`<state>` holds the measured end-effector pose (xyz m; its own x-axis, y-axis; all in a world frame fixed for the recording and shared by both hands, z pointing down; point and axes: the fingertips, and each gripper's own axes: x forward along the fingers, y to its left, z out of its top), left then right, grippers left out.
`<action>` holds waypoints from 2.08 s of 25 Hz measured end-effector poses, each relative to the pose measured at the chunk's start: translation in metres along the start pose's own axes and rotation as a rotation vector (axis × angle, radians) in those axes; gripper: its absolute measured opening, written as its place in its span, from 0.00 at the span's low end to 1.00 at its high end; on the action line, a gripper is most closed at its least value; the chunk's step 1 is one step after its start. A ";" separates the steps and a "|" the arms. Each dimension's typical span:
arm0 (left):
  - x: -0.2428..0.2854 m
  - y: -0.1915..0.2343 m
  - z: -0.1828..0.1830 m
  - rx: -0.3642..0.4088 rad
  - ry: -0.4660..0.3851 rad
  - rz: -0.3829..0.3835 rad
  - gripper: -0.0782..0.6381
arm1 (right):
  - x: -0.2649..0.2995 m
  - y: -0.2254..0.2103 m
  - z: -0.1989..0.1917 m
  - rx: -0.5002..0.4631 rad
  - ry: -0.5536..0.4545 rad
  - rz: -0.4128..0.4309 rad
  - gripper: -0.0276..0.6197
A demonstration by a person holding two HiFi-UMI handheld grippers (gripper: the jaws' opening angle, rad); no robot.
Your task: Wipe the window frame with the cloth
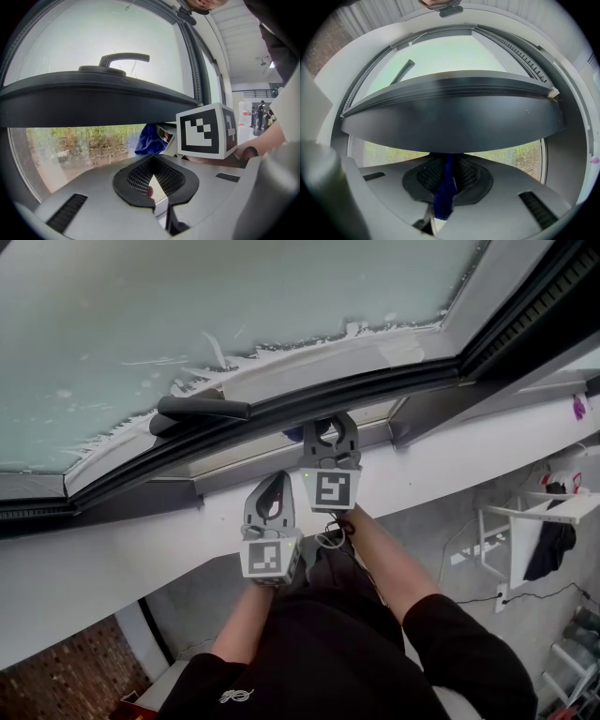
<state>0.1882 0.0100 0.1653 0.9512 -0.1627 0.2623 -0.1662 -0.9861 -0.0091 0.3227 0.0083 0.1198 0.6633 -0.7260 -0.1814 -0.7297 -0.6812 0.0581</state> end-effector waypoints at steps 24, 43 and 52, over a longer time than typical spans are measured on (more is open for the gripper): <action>0.031 -0.044 0.008 0.035 0.004 -0.071 0.12 | -0.006 -0.058 -0.002 -0.036 -0.006 -0.040 0.08; 0.048 -0.064 0.008 0.052 0.012 -0.103 0.12 | -0.010 -0.094 -0.003 -0.042 -0.012 -0.091 0.08; 0.055 -0.072 0.009 0.057 0.014 -0.120 0.12 | -0.012 -0.108 -0.004 -0.048 -0.010 -0.117 0.08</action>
<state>0.2548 0.0721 0.1720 0.9595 -0.0431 0.2783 -0.0356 -0.9989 -0.0317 0.3943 0.0901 0.1196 0.7420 -0.6401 -0.1992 -0.6382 -0.7654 0.0824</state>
